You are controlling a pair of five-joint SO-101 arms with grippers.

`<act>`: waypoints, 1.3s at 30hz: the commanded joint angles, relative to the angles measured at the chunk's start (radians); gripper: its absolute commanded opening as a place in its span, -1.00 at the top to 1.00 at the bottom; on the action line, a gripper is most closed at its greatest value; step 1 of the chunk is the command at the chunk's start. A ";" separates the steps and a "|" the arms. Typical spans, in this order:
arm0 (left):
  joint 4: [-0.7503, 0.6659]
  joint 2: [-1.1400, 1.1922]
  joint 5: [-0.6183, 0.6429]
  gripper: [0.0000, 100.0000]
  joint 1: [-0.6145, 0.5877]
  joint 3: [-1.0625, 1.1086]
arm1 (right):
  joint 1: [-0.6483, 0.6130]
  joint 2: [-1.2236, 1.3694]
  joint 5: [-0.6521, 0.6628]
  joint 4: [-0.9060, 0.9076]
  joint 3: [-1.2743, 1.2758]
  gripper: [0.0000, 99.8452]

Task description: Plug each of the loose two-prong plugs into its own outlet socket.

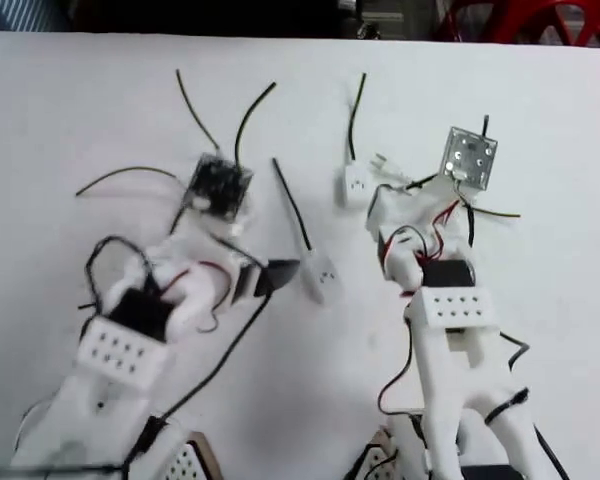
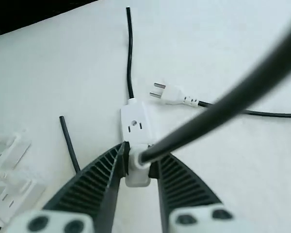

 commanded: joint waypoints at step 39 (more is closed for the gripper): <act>0.249 0.816 -0.216 0.85 0.232 -0.657 | 0.104 0.022 -0.014 -0.070 -0.020 0.97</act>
